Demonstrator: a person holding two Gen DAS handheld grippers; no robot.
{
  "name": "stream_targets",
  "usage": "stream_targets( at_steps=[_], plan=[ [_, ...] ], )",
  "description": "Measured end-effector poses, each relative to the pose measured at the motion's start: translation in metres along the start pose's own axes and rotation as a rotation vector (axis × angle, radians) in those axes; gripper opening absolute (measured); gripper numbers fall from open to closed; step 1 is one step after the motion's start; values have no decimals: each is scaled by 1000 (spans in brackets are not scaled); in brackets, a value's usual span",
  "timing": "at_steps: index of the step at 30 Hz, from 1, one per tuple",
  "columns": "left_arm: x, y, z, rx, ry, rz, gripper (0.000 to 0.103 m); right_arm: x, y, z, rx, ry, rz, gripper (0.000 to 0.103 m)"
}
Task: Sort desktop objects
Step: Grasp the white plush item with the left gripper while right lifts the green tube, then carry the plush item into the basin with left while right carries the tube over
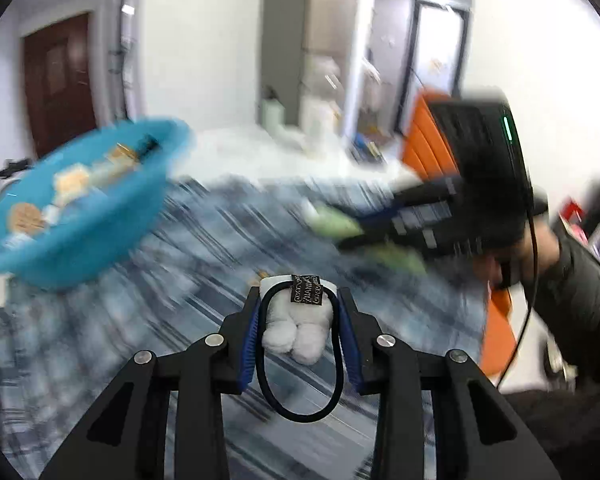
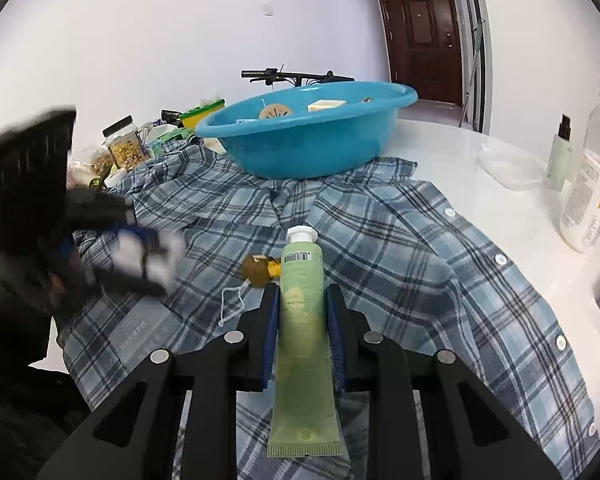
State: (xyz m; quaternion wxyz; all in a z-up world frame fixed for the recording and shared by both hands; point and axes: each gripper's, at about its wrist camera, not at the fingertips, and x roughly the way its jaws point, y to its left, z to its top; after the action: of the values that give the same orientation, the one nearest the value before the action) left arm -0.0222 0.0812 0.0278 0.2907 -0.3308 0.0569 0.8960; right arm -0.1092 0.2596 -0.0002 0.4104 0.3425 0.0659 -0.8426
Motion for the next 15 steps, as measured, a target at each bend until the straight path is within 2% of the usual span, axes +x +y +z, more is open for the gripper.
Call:
stream_targets(
  at_steps=[2, 3, 5, 6, 9, 11, 12, 14, 15],
  plan=[
    [-13, 16, 15, -38, -60, 42, 38, 1, 3, 4, 0, -7, 1, 22],
    [-22, 29, 25, -72, -99, 107, 38, 2, 4, 6, -2, -10, 1, 22],
    [-28, 46, 38, -106, -140, 165, 38, 3, 7, 11, -3, -17, 5, 22],
    [-32, 56, 45, -122, -164, 218, 38, 4, 8, 13, -3, -21, 7, 22],
    [-36, 86, 57, -189, -200, 286, 38, 6, 14, 19, -10, -30, 17, 22],
    [-32, 99, 61, -191, -211, 393, 38, 8, 17, 24, -19, -34, 14, 22],
    [-32, 103, 61, -186, -212, 424, 38, 9, 19, 26, -24, -36, 19, 22],
    [-32, 116, 59, -197, -213, 447, 38, 11, 21, 30, -26, -41, 22, 22],
    [-30, 124, 58, -221, -218, 429, 38, 12, 22, 33, -28, -44, 24, 22]
  ],
)
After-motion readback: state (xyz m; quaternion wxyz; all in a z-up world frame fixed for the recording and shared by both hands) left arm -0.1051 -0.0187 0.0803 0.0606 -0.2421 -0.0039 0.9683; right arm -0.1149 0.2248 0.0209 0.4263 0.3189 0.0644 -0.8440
